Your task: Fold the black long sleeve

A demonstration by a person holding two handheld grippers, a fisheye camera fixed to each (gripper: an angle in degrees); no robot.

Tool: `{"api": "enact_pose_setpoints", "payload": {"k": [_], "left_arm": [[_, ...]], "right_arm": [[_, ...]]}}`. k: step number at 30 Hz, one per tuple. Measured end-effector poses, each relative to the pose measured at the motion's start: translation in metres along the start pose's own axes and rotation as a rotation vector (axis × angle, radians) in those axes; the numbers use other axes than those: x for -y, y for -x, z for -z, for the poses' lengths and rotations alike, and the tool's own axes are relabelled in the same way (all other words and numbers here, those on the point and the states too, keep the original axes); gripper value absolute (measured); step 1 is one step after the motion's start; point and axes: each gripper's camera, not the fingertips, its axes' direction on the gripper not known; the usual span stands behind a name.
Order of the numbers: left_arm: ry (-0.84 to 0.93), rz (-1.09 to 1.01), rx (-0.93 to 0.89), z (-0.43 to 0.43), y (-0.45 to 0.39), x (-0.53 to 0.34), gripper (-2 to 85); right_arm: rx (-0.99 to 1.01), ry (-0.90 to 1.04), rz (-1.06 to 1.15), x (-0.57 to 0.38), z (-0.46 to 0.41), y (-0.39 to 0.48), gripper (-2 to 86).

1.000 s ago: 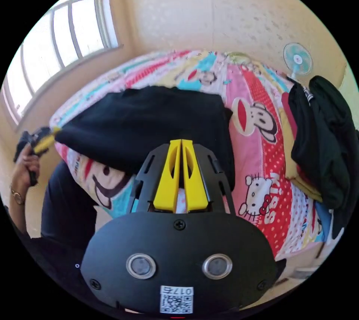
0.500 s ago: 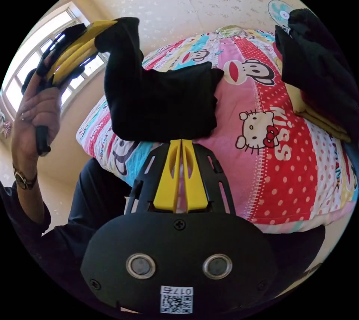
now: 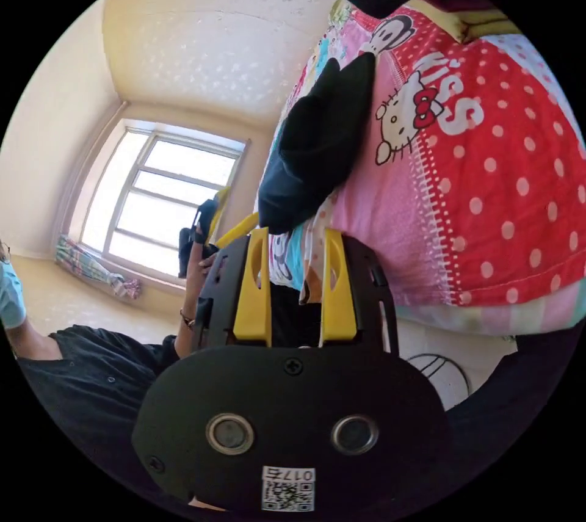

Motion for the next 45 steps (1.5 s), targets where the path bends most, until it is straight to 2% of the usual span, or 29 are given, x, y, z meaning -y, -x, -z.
{"api": "enact_pose_setpoints", "payload": {"k": [4, 6, 8, 10, 12, 15, 18, 20, 22, 25, 29, 33, 36, 39, 41, 43, 45], "left_arm": [[0.046, 0.027, 0.024, -0.018, 0.003, 0.002, 20.3], [0.091, 0.105, -0.171, -0.027, 0.012, -0.005, 12.0], [0.107, 0.165, -0.301, -0.027, 0.020, -0.016, 9.1], [0.107, 0.141, -0.364, -0.017, 0.013, -0.029, 8.1], [0.112, 0.068, -0.403, 0.006, -0.003, -0.046, 7.8], [0.124, -0.030, -0.415, 0.047, -0.021, -0.062, 7.6], [0.092, -0.109, -0.441, 0.101, -0.030, -0.076, 7.5], [0.025, -0.162, -0.476, 0.141, -0.030, -0.085, 7.5], [-0.053, -0.221, -0.458, 0.184, -0.026, -0.094, 7.5], [-0.177, -0.203, -0.384, 0.245, 0.008, -0.102, 7.4], [-0.316, -0.118, -0.364, 0.321, 0.073, -0.092, 7.5], [-0.540, -0.254, -0.265, 0.416, 0.071, -0.076, 7.5], [-0.642, -0.285, -0.192, 0.459, 0.069, -0.056, 7.6], [-0.637, -0.250, -0.072, 0.456, 0.097, -0.032, 8.4], [-0.618, -0.105, 0.011, 0.426, 0.135, -0.031, 10.3], [-0.550, 0.096, 0.093, 0.374, 0.183, -0.047, 12.7], [-0.407, 0.204, 0.219, 0.294, 0.227, -0.086, 12.6]], "right_arm": [[0.207, -0.015, -0.158, 0.014, 0.016, -0.015, 18.1], [0.305, -0.038, -0.245, 0.015, 0.022, -0.021, 19.7], [0.412, -0.083, -0.371, 0.010, 0.030, -0.032, 21.4], [0.390, -0.094, -0.408, 0.010, 0.036, -0.035, 22.5], [0.373, -0.098, -0.401, 0.014, 0.045, -0.033, 23.5], [0.475, -0.166, -0.373, 0.022, 0.073, -0.027, 23.4], [0.496, 0.019, -0.304, 0.037, 0.075, 0.014, 17.8], [0.453, 0.115, -0.155, 0.039, 0.065, 0.073, 12.7], [0.446, 0.203, -0.020, 0.042, 0.042, 0.117, 10.3], [0.370, 0.378, 0.194, 0.049, -0.026, 0.180, 8.5], [0.327, 0.618, 0.180, 0.059, -0.164, 0.234, 7.2], [0.410, 0.695, 0.280, 0.063, -0.263, 0.306, 6.8], [0.510, 0.710, 0.339, 0.067, -0.336, 0.354, 6.9], [0.498, 0.691, 0.405, 0.068, -0.397, 0.367, 7.4], [0.325, 0.706, 0.483, 0.055, -0.429, 0.343, 8.2], [0.129, 0.774, 0.455, 0.034, -0.438, 0.299, 8.6], [0.001, 0.824, 0.458, 0.006, -0.425, 0.247, 8.5]]}}
